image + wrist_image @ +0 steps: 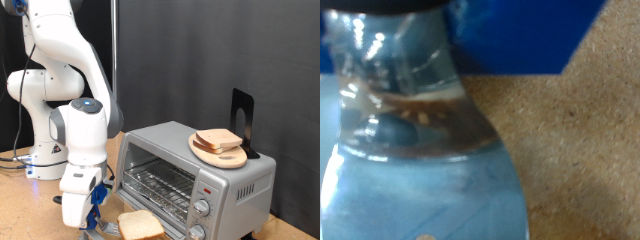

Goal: Make a piece of toast with the oven

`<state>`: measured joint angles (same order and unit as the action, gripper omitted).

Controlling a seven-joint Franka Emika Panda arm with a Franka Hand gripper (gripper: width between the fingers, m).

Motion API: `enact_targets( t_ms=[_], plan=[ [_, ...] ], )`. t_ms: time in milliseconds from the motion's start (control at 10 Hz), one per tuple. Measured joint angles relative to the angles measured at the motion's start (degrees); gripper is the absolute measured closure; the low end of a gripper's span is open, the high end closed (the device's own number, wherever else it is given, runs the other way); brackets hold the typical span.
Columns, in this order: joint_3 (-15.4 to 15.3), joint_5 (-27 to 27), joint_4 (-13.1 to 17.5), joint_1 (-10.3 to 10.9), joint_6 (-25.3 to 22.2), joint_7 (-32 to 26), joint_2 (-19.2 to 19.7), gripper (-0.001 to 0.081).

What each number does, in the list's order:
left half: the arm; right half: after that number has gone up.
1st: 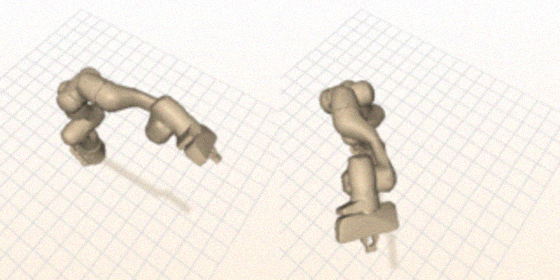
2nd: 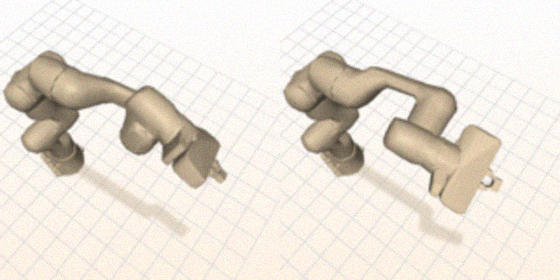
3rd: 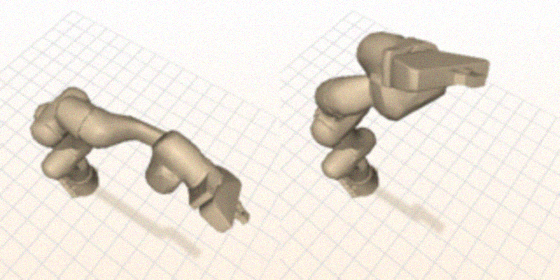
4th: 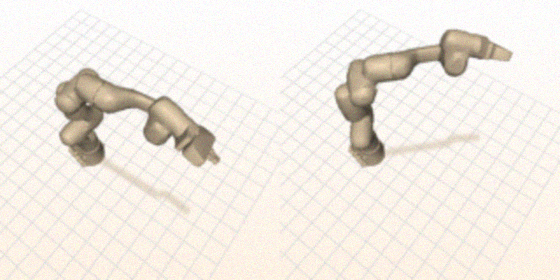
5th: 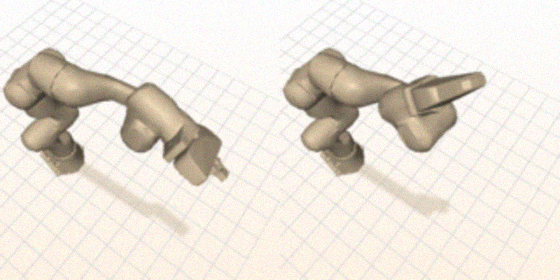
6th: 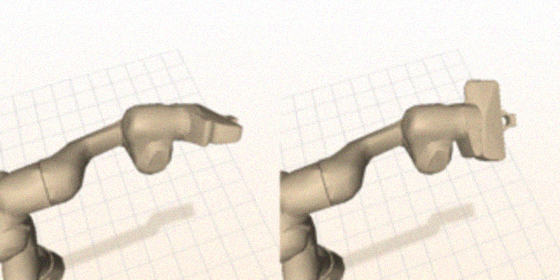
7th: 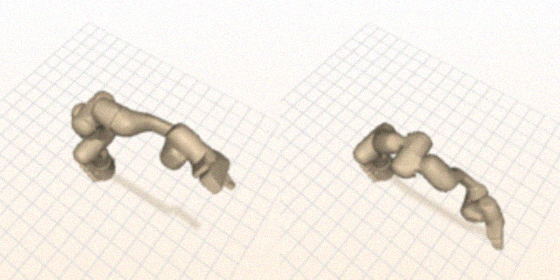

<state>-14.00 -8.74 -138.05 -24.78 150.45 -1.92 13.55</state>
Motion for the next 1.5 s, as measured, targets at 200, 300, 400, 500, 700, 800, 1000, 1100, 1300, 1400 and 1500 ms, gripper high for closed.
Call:
enact_targets(
  t_ms=[200,300,400,500,700,800,1000,1100,1300,1400,1500],
  plan=[
    [-0.1,0.9,1.3,0.0,-0.2,0.1,0.6,0.0413],
    [-0.1,1.2,1.9,0.0,-0.2,0.1,1.1,0.0413],
    [-0.1,1.3,2.3,0.0,-0.3,-0.1,1.6,0.0413],
    [-0.2,1.5,2.3,0.0,-0.3,-0.6,1.7,0.0413],
    [-0.6,3.0,1.8,-0.2,1.2,-2.7,1.7,0.0413],
    [-0.9,3.4,1.1,-0.3,2.8,-3.7,1.7,0.0413],
    [-1.6,3.5,-0.8,-0.3,6.0,-4.4,1.7,0.0413],
    [-2.1,3.6,-1.5,-0.3,6.8,-4.4,1.6,0.0413],
    [-4.2,7.0,-3.0,-0.9,10.1,-5.5,1.6,0.0413],
    [-7.5,12.5,-4.1,-3.1,12.8,-9.7,1.6,0.0413],
    [-11.7,19.0,-5.0,-6.7,14.5,-15.4,1.6,0.0413]
  ],
)
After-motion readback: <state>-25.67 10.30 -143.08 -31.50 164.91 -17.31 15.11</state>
